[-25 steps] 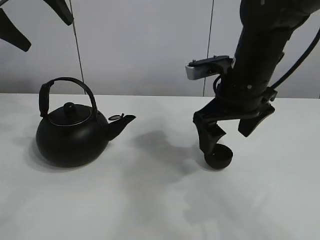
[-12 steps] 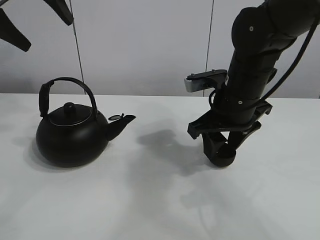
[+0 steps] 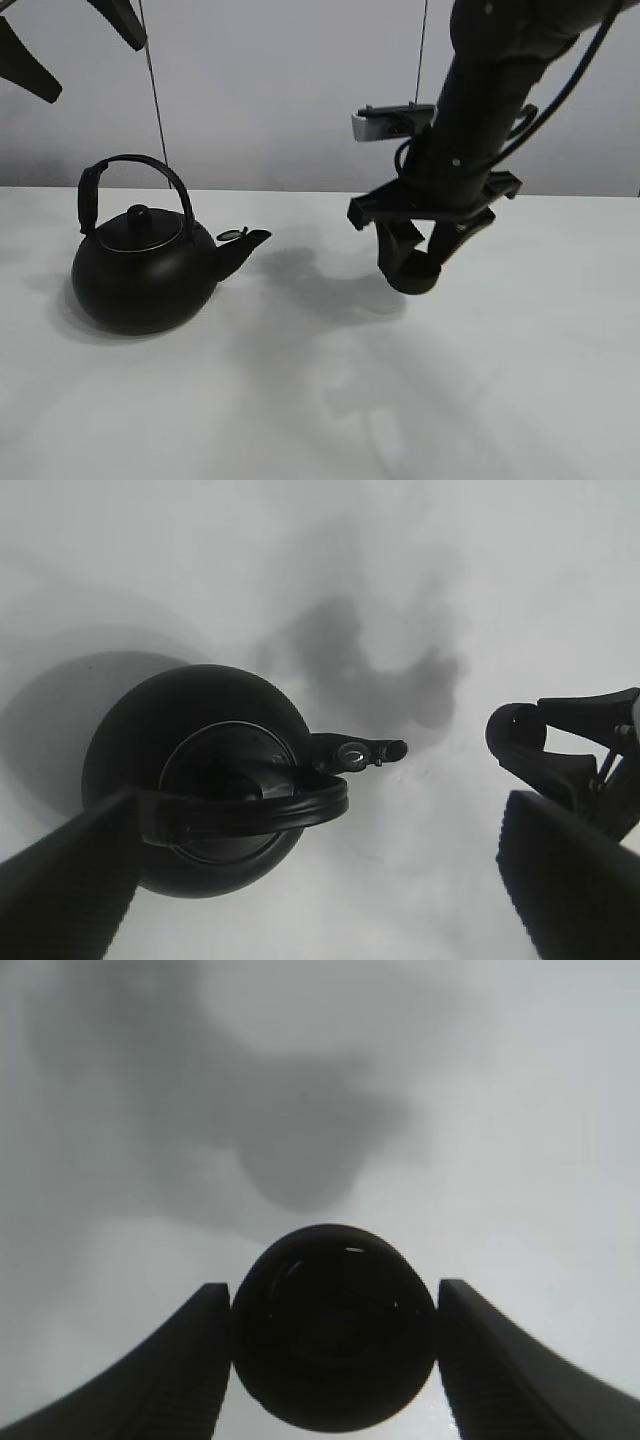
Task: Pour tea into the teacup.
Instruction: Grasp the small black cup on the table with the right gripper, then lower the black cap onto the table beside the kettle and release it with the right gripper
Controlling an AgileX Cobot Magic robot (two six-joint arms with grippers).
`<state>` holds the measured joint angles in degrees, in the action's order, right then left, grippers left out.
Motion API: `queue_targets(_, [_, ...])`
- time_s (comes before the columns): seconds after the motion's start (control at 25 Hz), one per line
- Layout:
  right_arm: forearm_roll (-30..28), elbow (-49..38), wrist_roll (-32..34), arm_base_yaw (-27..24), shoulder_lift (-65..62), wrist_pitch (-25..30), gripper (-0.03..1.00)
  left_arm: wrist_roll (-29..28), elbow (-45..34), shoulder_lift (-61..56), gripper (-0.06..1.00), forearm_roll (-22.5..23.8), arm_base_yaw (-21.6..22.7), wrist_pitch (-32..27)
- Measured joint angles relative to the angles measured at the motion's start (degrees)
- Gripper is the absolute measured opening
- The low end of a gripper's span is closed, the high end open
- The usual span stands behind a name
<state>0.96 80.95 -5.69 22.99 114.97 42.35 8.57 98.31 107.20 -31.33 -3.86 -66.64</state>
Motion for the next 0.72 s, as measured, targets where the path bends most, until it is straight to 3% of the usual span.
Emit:
queue_targets(0.32, [-1.6, 11.2, -0.3, 7.5, 2.3, 4.4, 0.40, 0.0, 0.0, 0.0, 0.69, 0.0, 0.0, 0.0])
queue_targets(0.72, [-4.0, 21.4, -0.6, 11.4, 13.8, 8.7, 0.40, 0.0, 0.0, 0.0, 0.69, 0.0, 0.0, 0.0])
